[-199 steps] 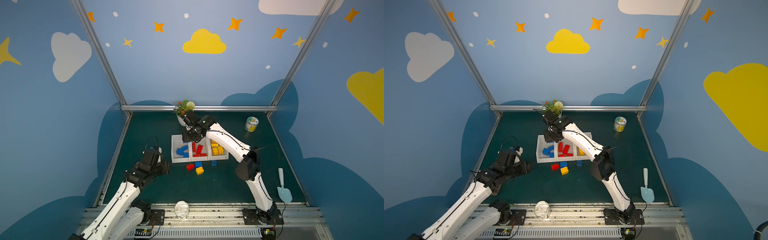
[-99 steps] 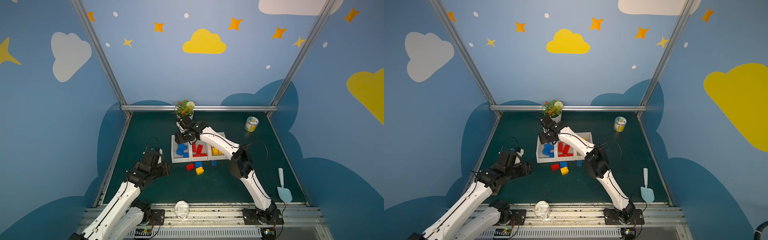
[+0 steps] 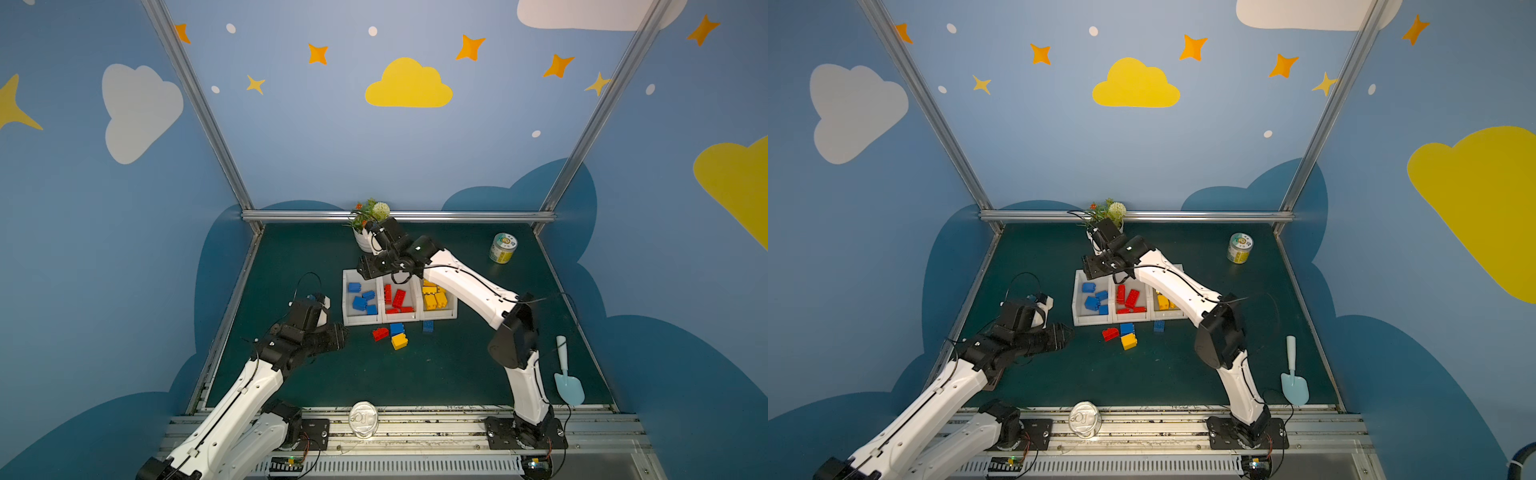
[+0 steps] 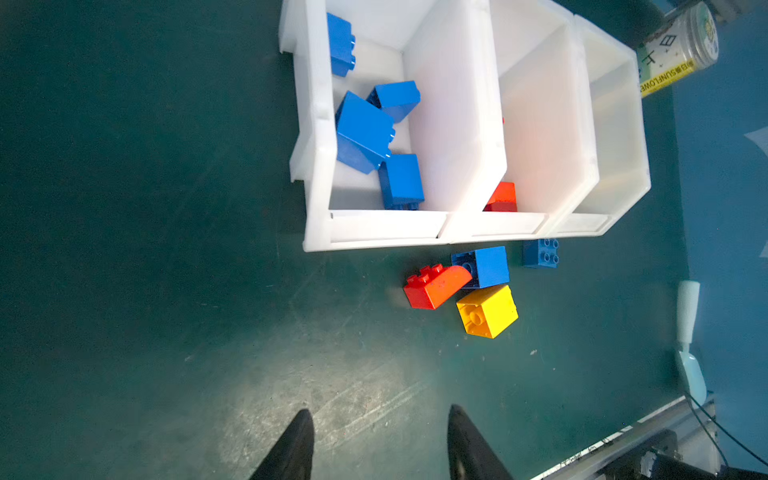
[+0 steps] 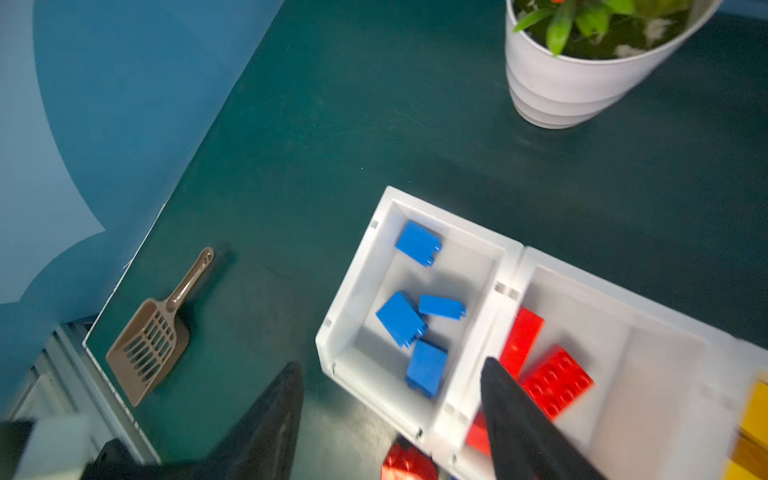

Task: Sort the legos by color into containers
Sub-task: 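Carry the blue brick into the blue compartment and open the right gripper, then grasp the yellow brick near the tray with the left gripper while the right withdraws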

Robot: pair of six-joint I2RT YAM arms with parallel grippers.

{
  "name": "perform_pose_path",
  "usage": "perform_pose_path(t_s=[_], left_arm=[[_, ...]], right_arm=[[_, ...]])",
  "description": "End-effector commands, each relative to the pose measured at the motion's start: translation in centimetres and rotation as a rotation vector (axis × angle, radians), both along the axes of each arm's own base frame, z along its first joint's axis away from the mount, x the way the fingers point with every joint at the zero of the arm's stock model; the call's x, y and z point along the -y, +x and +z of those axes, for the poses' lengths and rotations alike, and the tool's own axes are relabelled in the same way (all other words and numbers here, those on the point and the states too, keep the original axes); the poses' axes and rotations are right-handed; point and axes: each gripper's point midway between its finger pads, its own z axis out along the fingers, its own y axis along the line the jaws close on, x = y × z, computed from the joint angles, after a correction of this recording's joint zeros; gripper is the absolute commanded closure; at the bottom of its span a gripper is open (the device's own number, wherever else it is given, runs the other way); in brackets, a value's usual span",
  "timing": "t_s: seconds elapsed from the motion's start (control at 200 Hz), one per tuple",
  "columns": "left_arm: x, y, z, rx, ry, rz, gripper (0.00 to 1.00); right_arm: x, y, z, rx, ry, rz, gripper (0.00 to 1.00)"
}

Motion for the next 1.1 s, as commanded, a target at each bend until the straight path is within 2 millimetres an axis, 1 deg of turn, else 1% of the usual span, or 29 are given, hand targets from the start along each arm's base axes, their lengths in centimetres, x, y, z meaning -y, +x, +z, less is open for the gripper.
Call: perform_pose_path(t_s=[0.0, 0.055, 0.17, 0.42, 0.556, 0.596, 0.666, 0.806, 0.951, 1.096], left_arm=[[1.3, 0.2, 0.1, 0.018, 0.006, -0.068, 0.47], [1.9, 0.3, -0.1, 0.016, 0.026, -0.097, 0.47], [3.6, 0.7, -0.7, 0.014, 0.071, -0.171, 0.47], [9.0, 1.0, -2.5, -0.039, 0.135, -0.33, 0.44], [11.7, 1.0, -4.0, -0.094, 0.151, -0.365, 0.4], [12.3, 1.0, -4.4, -0.11, 0.162, -0.376, 0.39], [12.9, 1.0, -5.2, -0.153, 0.194, -0.379, 0.37], [14.5, 1.4, -6.4, -0.201, 0.221, -0.39, 0.3], [15.9, 2.0, -7.2, -0.231, 0.245, -0.369, 0.27], [16.3, 2.3, -8.1, -0.275, 0.299, -0.335, 0.24]], right_arm=[[3.4, 0.0, 2.1, 0.081, 0.001, -0.087, 0.32], [5.3, -0.7, 2.1, 0.092, -0.009, -0.117, 0.31], [9.3, -2.4, 1.1, 0.08, -0.032, -0.176, 0.31], [18.8, -6.2, -1.8, 0.027, -0.075, -0.353, 0.3], [22.4, -7.9, -2.7, 0.012, -0.083, -0.426, 0.3], [23.2, -8.3, -2.9, 0.009, -0.081, -0.438, 0.3], [24.2, -9.0, -3.1, 0.011, -0.076, -0.453, 0.3], [25.4, -10.0, -3.4, 0.015, -0.067, -0.462, 0.3], [26.1, -10.6, -3.5, 0.011, -0.066, -0.46, 0.29], [26.3, -11.1, -3.7, 0.01, -0.063, -0.438, 0.29]])
